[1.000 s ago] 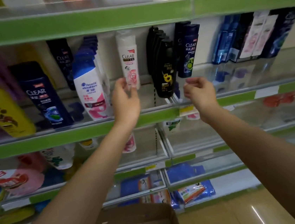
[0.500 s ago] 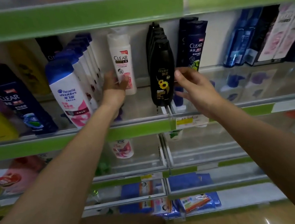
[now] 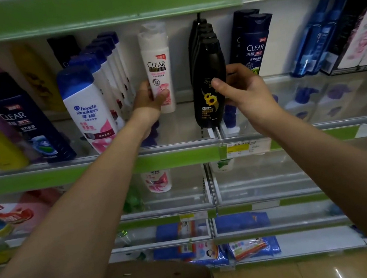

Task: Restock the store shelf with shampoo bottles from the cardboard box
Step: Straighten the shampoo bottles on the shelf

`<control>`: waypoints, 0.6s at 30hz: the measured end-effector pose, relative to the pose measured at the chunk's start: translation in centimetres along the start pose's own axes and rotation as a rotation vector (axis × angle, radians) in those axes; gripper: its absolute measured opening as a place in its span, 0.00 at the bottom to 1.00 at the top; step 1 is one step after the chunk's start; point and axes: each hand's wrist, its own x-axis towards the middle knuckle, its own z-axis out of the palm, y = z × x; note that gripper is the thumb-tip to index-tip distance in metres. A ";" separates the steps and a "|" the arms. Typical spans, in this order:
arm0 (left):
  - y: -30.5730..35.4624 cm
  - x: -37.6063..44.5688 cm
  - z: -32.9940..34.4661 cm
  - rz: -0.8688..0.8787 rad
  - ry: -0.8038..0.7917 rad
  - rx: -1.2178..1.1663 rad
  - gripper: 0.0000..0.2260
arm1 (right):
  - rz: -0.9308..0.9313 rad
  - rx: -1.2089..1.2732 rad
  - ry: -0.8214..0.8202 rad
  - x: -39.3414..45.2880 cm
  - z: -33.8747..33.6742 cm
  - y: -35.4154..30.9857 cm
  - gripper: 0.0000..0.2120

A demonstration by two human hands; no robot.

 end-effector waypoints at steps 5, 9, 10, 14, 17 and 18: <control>1.1 -1.4 -0.3 -0.003 -0.042 0.055 0.18 | 0.011 0.002 0.005 -0.1 0.1 0.2 0.20; 1.7 -3.7 -0.8 0.012 -0.067 0.084 0.18 | 0.013 0.005 0.003 -0.5 0.2 -0.1 0.18; 1.8 -4.2 -1.0 0.016 -0.084 0.088 0.18 | 0.010 -0.003 0.004 -0.7 0.3 -0.1 0.17; 2.1 -5.8 -1.9 0.030 -0.141 0.120 0.18 | 0.003 -0.019 0.014 -1.7 0.2 -0.3 0.17; 2.0 -7.0 -2.5 0.060 -0.146 0.192 0.18 | -0.025 0.013 0.010 -2.7 0.3 -0.6 0.12; 1.9 -7.4 -2.7 0.066 -0.148 0.200 0.18 | -0.033 0.021 0.000 -3.0 0.3 -0.7 0.10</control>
